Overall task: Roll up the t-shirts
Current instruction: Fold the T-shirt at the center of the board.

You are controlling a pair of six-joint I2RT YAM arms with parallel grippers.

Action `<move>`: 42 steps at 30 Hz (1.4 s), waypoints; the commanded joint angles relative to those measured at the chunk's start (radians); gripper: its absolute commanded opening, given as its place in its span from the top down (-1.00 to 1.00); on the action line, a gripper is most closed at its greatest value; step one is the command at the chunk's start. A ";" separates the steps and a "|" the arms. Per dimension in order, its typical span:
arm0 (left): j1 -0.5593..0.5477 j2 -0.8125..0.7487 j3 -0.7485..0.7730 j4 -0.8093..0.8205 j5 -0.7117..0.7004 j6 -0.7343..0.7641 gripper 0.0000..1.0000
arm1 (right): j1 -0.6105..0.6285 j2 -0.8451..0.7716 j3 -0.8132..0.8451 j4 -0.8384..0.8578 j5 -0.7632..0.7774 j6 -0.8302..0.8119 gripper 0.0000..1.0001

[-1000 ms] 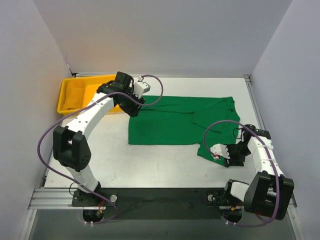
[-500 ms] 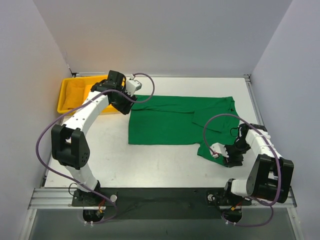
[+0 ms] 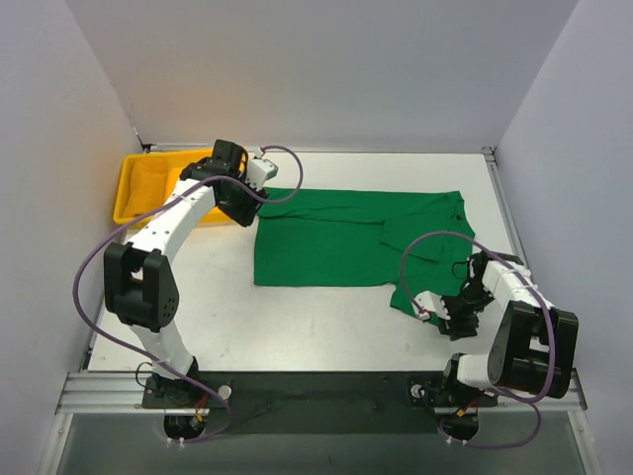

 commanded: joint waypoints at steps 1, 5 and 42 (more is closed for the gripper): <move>0.008 0.007 0.046 0.014 -0.020 0.018 -0.24 | 0.002 -0.017 -0.055 -0.006 0.018 -0.602 0.19; 0.008 0.007 0.048 0.010 -0.037 0.019 -0.23 | -0.001 -0.012 -0.077 0.031 0.036 -0.611 0.20; 0.023 -0.185 -0.305 -0.018 0.313 0.585 -0.23 | 0.151 -0.397 0.036 0.081 -0.122 0.265 1.00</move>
